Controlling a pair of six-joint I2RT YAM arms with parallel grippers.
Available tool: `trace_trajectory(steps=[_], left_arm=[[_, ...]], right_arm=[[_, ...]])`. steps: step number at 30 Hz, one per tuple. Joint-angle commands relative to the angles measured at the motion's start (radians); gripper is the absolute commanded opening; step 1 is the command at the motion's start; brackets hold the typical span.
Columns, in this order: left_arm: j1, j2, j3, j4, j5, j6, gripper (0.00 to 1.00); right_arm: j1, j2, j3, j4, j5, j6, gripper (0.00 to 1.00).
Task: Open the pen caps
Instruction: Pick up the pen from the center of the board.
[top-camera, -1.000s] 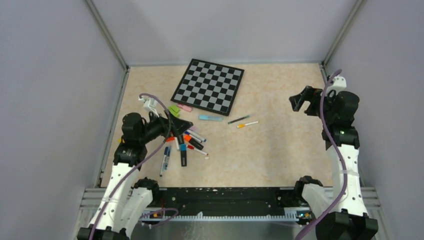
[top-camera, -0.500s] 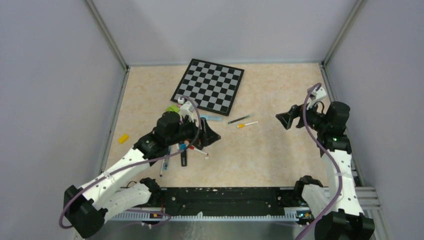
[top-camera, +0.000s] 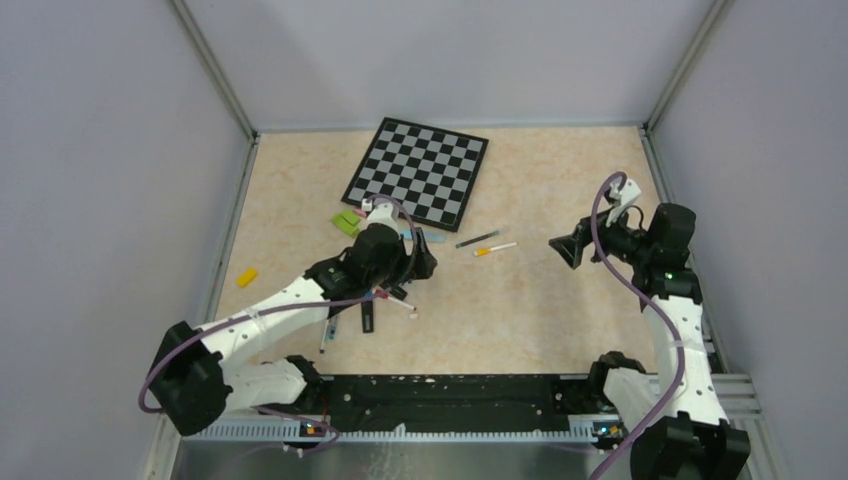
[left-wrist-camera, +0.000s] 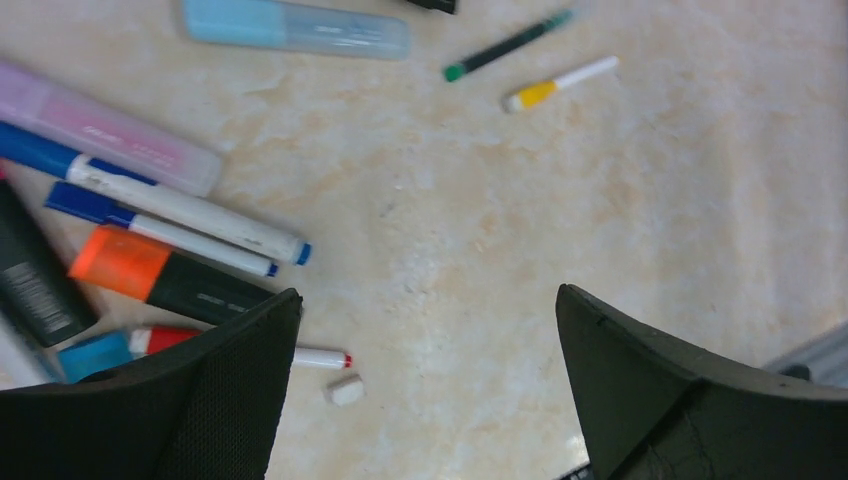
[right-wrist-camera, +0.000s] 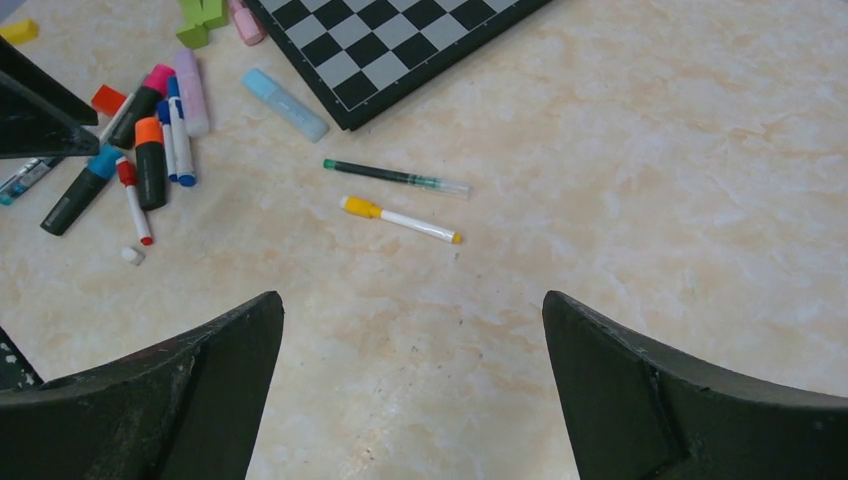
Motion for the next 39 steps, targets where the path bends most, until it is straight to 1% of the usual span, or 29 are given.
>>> trace_trajectory(steps=[1, 3, 5, 7, 9, 11, 13, 15, 18, 20, 23, 27, 32, 39], left_arm=[[-0.002, 0.122, 0.100, -0.061, -0.266, -0.073, 0.99], [0.000, 0.194, 0.156, -0.075, -0.292, -0.031, 0.99], [0.004, 0.254, 0.203, -0.061, -0.277, 0.060, 0.99], [0.024, 0.310, 0.240, -0.063, -0.263, 0.086, 0.99], [0.066, 0.341, 0.268, -0.065, -0.217, 0.040, 0.99], [0.116, 0.368, 0.285, -0.074, -0.186, -0.074, 0.98], [0.153, 0.404, 0.321, -0.118, -0.166, -0.190, 0.93], [0.166, 0.451, 0.369, -0.210, -0.205, -0.284, 0.89], [0.173, 0.533, 0.478, -0.355, -0.283, -0.367, 0.88], [0.185, 0.581, 0.519, -0.402, -0.292, -0.395, 0.87], [0.215, 0.638, 0.561, -0.410, -0.244, -0.403, 0.80], [0.223, 0.706, 0.617, -0.441, -0.222, -0.432, 0.76], [0.225, 0.757, 0.666, -0.455, -0.202, -0.471, 0.74], [0.225, 0.834, 0.737, -0.473, -0.188, -0.478, 0.74]], right_arm=[[0.003, 0.008, 0.007, 0.007, -0.016, -0.048, 0.99], [0.003, 0.015, 0.007, 0.006, -0.009, -0.052, 0.98], [0.003, 0.018, 0.006, 0.004, -0.005, -0.055, 0.98], [0.003, 0.018, 0.006, 0.003, -0.003, -0.058, 0.98], [0.003, 0.018, 0.006, 0.001, 0.001, -0.061, 0.98], [0.003, 0.018, 0.006, 0.000, 0.001, -0.064, 0.98], [0.002, 0.018, 0.006, -0.001, 0.000, -0.065, 0.97], [0.003, 0.017, 0.006, -0.002, 0.000, -0.065, 0.96], [0.003, 0.015, 0.007, -0.001, 0.000, -0.065, 0.95], [0.003, 0.015, 0.007, -0.001, 0.002, -0.065, 0.95], [0.003, 0.015, 0.007, -0.003, 0.001, -0.065, 0.95], [0.003, 0.015, 0.007, -0.002, 0.005, -0.066, 0.95], [0.003, 0.015, 0.006, -0.002, 0.007, -0.068, 0.95], [0.003, 0.015, 0.006, -0.003, 0.010, -0.069, 0.95]])
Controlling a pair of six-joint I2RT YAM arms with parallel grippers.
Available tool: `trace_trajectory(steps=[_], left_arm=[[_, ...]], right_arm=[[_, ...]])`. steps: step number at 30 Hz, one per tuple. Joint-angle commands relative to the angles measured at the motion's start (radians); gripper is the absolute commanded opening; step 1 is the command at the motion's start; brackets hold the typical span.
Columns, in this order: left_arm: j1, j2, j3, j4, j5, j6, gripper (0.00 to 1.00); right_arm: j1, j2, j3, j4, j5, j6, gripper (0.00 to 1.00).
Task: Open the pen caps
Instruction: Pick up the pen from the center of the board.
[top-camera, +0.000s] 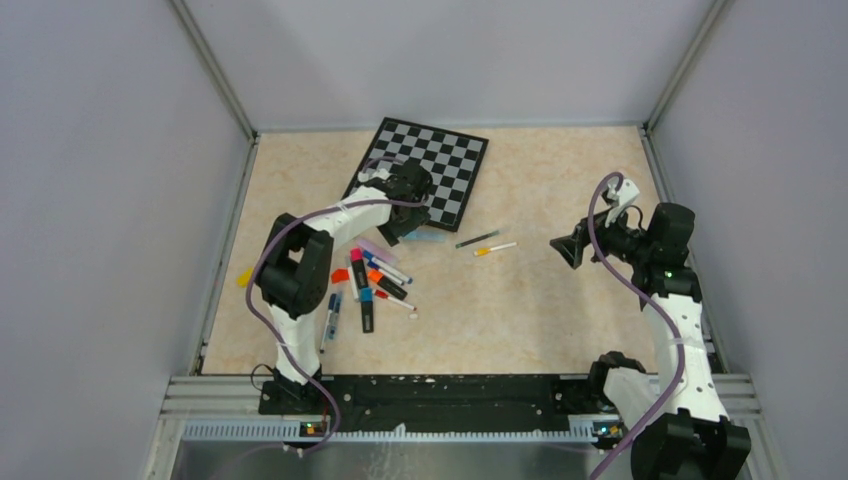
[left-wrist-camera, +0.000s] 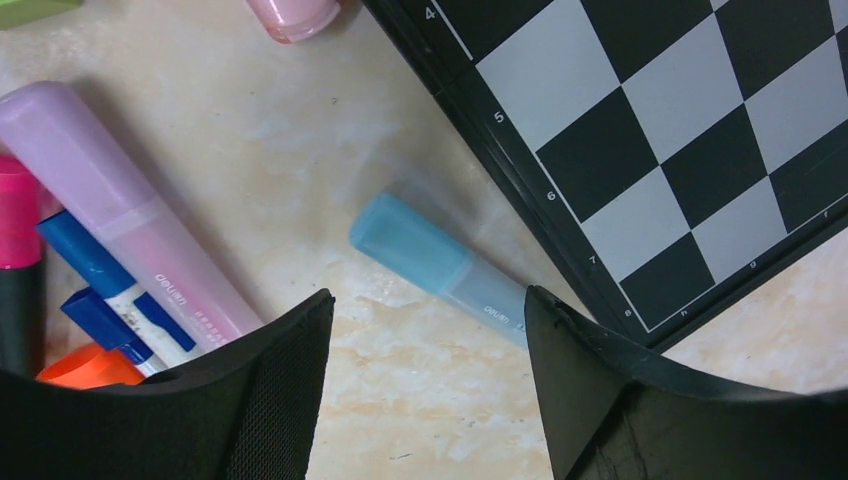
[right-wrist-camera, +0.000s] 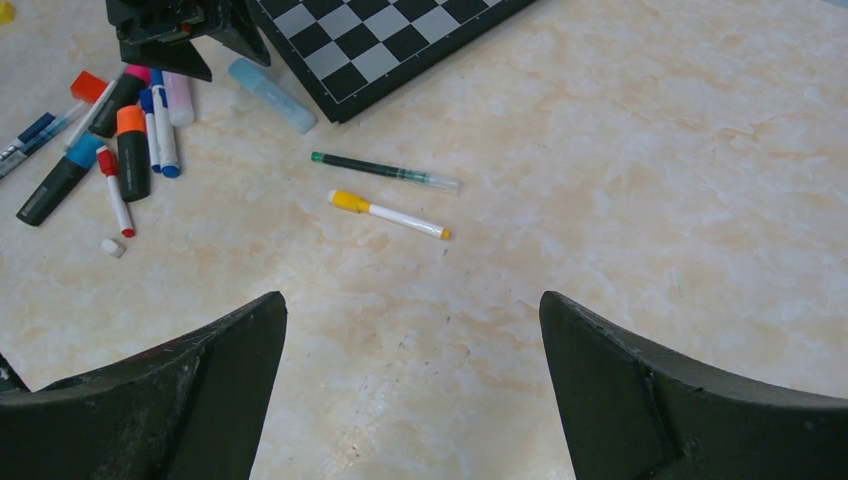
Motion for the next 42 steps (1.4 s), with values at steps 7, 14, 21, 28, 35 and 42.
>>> trace_trajectory(steps=[7, 14, 21, 28, 35, 42], left_arm=[[0.004, 0.074, 0.080, -0.026, 0.014, -0.031, 0.74], [0.013, 0.133, 0.112, -0.056, 0.050, -0.029, 0.70], [0.015, 0.149, 0.114, -0.081, 0.068, -0.019, 0.64], [0.015, 0.125, 0.065, -0.068, 0.095, 0.011, 0.58], [0.005, 0.082, 0.030, -0.048, 0.103, 0.075, 0.46], [-0.040, 0.029, -0.021, 0.011, 0.116, 0.139, 0.41]], right_arm=[[0.003, -0.003, 0.005, 0.007, 0.002, -0.025, 0.95], [0.003, -0.002, 0.003, 0.007, 0.000, -0.025, 0.95], [0.003, -0.002, 0.002, 0.008, 0.003, -0.025, 0.94], [0.003, -0.003, 0.000, 0.008, 0.005, -0.026, 0.94], [0.003, -0.004, 0.000, 0.008, 0.011, -0.028, 0.94], [0.003, -0.002, -0.002, 0.007, 0.016, -0.031, 0.94]])
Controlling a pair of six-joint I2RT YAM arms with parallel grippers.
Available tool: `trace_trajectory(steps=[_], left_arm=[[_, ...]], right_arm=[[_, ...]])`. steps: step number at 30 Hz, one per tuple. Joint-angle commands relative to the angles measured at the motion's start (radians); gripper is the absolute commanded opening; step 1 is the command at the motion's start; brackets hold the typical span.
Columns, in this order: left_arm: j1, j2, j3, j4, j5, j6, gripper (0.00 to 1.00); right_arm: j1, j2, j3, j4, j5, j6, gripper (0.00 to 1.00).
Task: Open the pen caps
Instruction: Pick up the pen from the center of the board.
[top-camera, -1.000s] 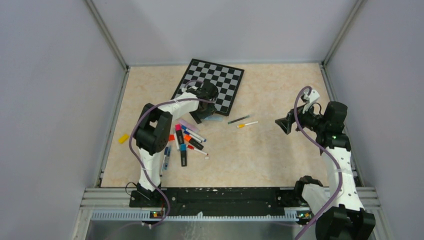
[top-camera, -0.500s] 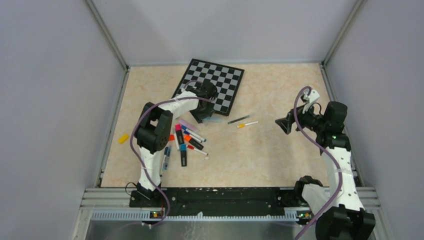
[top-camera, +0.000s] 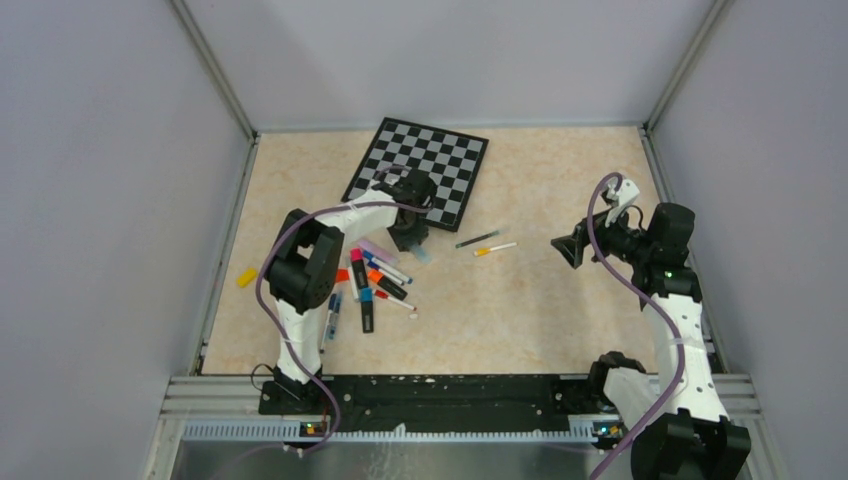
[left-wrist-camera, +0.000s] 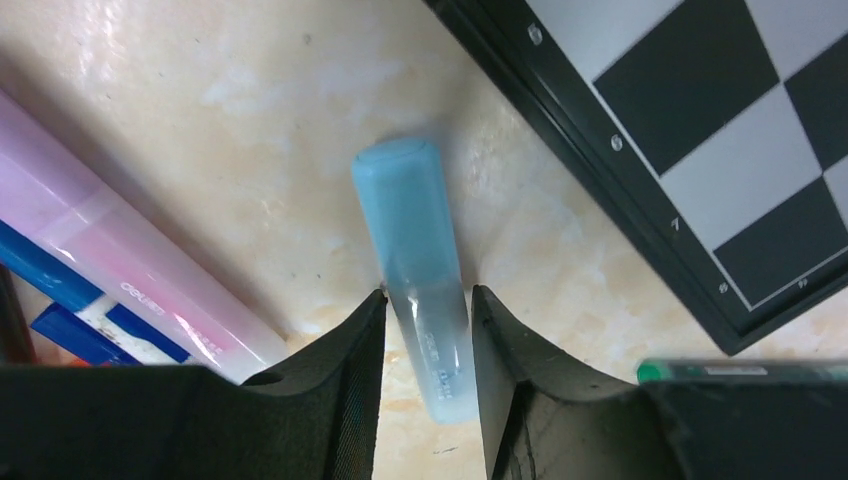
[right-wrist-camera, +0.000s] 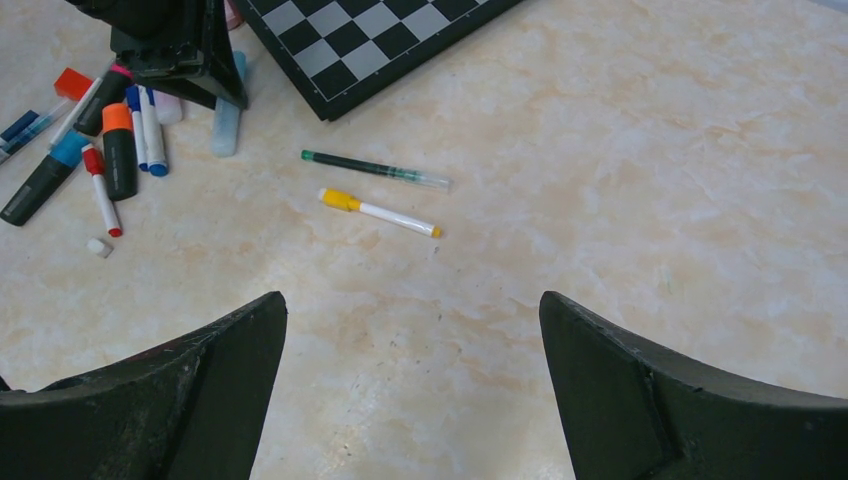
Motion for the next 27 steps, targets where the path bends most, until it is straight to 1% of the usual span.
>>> trace_trajectory(steps=[1, 3, 6, 10, 15, 19, 21, 24, 27], left_arm=[[-0.044, -0.056, -0.042, 0.038, 0.023, 0.060, 0.42], [-0.064, -0.059, -0.049, 0.043, 0.017, 0.073, 0.44], [-0.084, -0.057, -0.056, 0.043, 0.008, 0.082, 0.50], [-0.087, -0.042, -0.063, 0.031, -0.026, 0.085, 0.50], [-0.083, 0.001, -0.020, -0.023, -0.107, 0.083, 0.49], [-0.061, 0.040, 0.018, -0.057, -0.120, 0.075, 0.51], [-0.049, 0.048, 0.026, -0.052, -0.106, 0.073, 0.50], [-0.045, 0.056, 0.045, -0.049, -0.102, 0.076, 0.45], [-0.045, 0.062, 0.061, -0.063, -0.109, 0.070, 0.41]], right_arm=[[0.003, -0.001, -0.001, 0.008, -0.001, -0.020, 0.94], [0.003, 0.001, -0.002, 0.008, 0.001, -0.022, 0.94], [0.003, 0.004, -0.003, 0.009, 0.002, -0.022, 0.94], [0.003, 0.005, -0.003, 0.008, 0.002, -0.022, 0.94], [0.002, 0.005, -0.003, 0.008, 0.002, -0.022, 0.94], [0.003, 0.005, -0.003, 0.008, 0.001, -0.022, 0.94], [0.003, 0.003, -0.002, 0.007, -0.001, -0.022, 0.94], [0.003, 0.002, -0.002, 0.006, -0.002, -0.023, 0.94], [0.003, 0.002, 0.000, 0.004, -0.002, -0.025, 0.94]])
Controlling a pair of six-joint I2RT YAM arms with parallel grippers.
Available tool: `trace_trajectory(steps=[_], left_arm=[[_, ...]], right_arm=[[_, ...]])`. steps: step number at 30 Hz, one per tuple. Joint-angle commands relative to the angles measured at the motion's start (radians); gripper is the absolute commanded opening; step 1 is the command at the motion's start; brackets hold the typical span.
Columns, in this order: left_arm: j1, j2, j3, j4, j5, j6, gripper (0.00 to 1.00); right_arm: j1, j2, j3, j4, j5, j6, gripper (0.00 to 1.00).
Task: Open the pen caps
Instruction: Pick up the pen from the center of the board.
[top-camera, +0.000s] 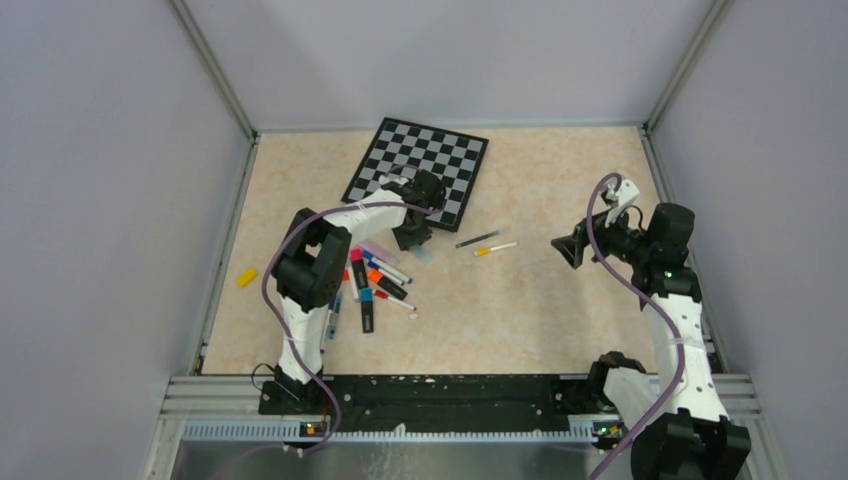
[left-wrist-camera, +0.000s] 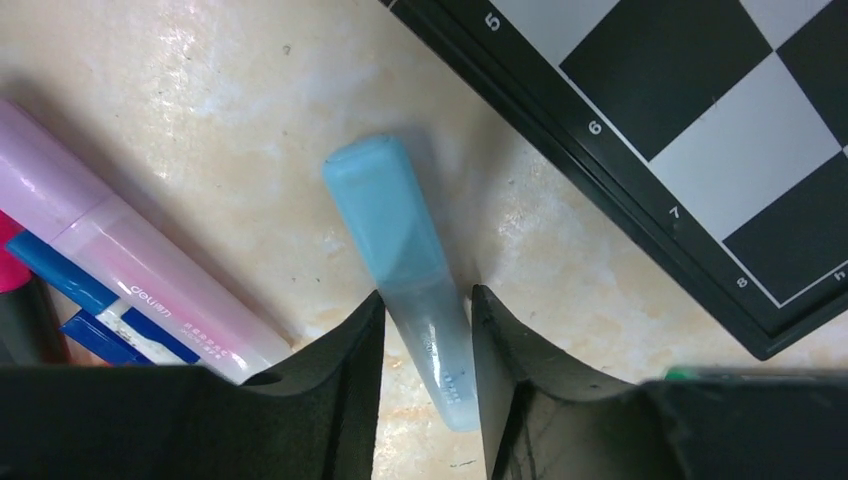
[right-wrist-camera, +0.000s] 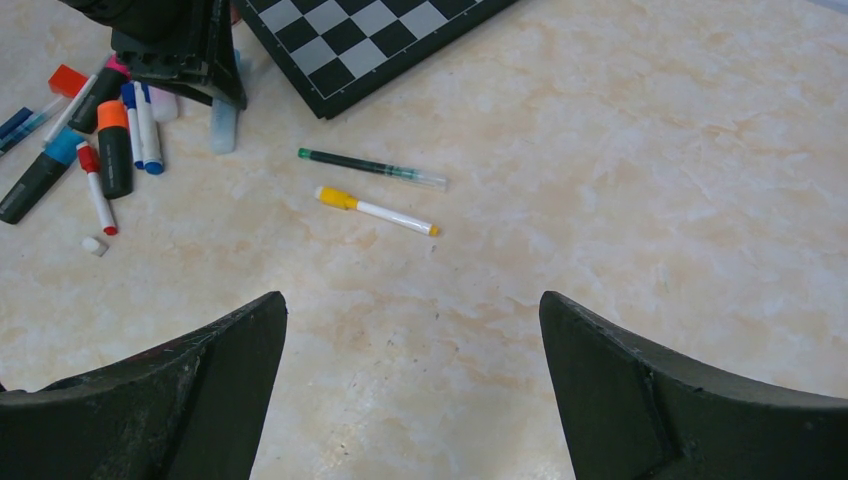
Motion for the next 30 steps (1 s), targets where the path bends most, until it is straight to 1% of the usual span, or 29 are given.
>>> trace_trajectory(steps=[1, 4, 5, 7, 10, 14, 18, 20, 23, 26, 28, 30], left_arm=[[0.007, 0.036, 0.026, -0.032, -0.022, -0.004, 0.38], [0.006, 0.025, 0.006, -0.020, 0.002, 0.008, 0.17], [0.005, 0.015, -0.007, -0.013, 0.010, 0.010, 0.12], [0.004, -0.013, -0.043, 0.009, 0.031, 0.021, 0.06], [-0.006, -0.068, -0.084, 0.042, 0.056, 0.051, 0.01], [-0.016, -0.167, -0.148, 0.094, 0.102, 0.091, 0.00], [-0.024, -0.312, -0.277, 0.277, 0.242, 0.126, 0.00], [-0.035, -0.380, -0.349, 0.376, 0.296, 0.126, 0.00], [-0.056, -0.463, -0.458, 0.546, 0.389, 0.096, 0.00], [-0.078, -0.493, -0.533, 0.693, 0.450, 0.025, 0.00], [-0.104, -0.490, -0.537, 0.775, 0.456, -0.012, 0.00], [-0.138, -0.477, -0.522, 0.814, 0.438, -0.048, 0.00]], right_arm=[[0.003, 0.001, 0.001, 0.005, -0.007, -0.018, 0.94], [0.003, 0.001, 0.001, 0.003, -0.008, -0.019, 0.94], [0.003, 0.003, 0.001, 0.002, -0.009, -0.019, 0.94], [0.003, 0.002, 0.001, 0.002, -0.009, -0.021, 0.94], [0.003, 0.001, 0.001, 0.000, -0.016, -0.022, 0.94], [0.003, 0.004, -0.002, -0.007, -0.059, -0.033, 0.93], [0.003, 0.011, -0.011, -0.004, -0.132, -0.025, 0.89], [0.007, 0.026, -0.019, 0.007, -0.193, 0.001, 0.88], [0.037, 0.059, -0.029, 0.025, -0.280, 0.033, 0.85], [0.081, 0.080, -0.048, 0.073, -0.351, 0.082, 0.83], [0.111, 0.082, -0.074, 0.130, -0.382, 0.131, 0.82], [0.139, 0.082, -0.106, 0.221, -0.386, 0.223, 0.79]])
